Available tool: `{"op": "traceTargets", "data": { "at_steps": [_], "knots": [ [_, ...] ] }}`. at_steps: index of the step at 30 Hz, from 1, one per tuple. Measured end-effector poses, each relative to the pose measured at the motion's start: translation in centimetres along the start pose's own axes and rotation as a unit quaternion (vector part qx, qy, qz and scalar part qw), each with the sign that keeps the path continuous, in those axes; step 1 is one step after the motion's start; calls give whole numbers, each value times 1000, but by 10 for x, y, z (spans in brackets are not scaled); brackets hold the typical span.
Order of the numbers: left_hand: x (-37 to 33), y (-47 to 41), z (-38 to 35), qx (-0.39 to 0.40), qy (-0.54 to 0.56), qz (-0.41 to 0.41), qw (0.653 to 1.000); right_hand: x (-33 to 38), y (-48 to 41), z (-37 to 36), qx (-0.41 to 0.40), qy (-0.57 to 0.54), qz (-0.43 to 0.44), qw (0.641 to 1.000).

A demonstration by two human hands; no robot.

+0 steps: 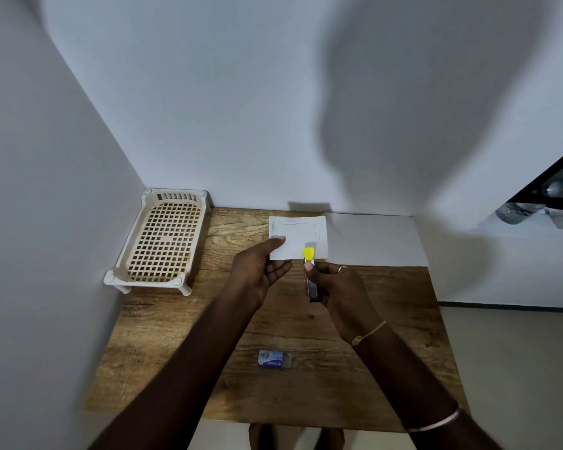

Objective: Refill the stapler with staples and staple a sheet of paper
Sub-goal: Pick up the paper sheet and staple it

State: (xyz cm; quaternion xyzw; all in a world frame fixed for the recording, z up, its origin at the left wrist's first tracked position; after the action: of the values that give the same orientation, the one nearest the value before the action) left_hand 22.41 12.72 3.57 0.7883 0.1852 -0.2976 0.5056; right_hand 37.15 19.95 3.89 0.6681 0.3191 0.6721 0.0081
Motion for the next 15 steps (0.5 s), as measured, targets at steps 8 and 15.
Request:
{"op": "traceTargets", "data": {
  "at_steps": [8, 15],
  "knots": [
    [0, -7, 2, 0, -9, -3, 1000, -14, -5, 11, 8, 52, 19, 998],
    [13, -16, 11, -20, -21, 13, 999, -47, -9, 35, -18, 208, 99, 973]
  ]
}}
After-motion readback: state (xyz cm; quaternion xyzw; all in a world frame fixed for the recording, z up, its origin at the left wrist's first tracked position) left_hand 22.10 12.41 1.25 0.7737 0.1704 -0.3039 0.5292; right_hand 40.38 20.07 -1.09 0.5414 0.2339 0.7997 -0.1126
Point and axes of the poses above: each hand's wrist, its own y-axis away from the middle knuckle, its own z-axis out of the back of the hand, x = y × z, the point moved 3 cm from there along -y, towards the middle knuckle, and after that the axes turned 11 degrees about -x, right-handed, at the moved point
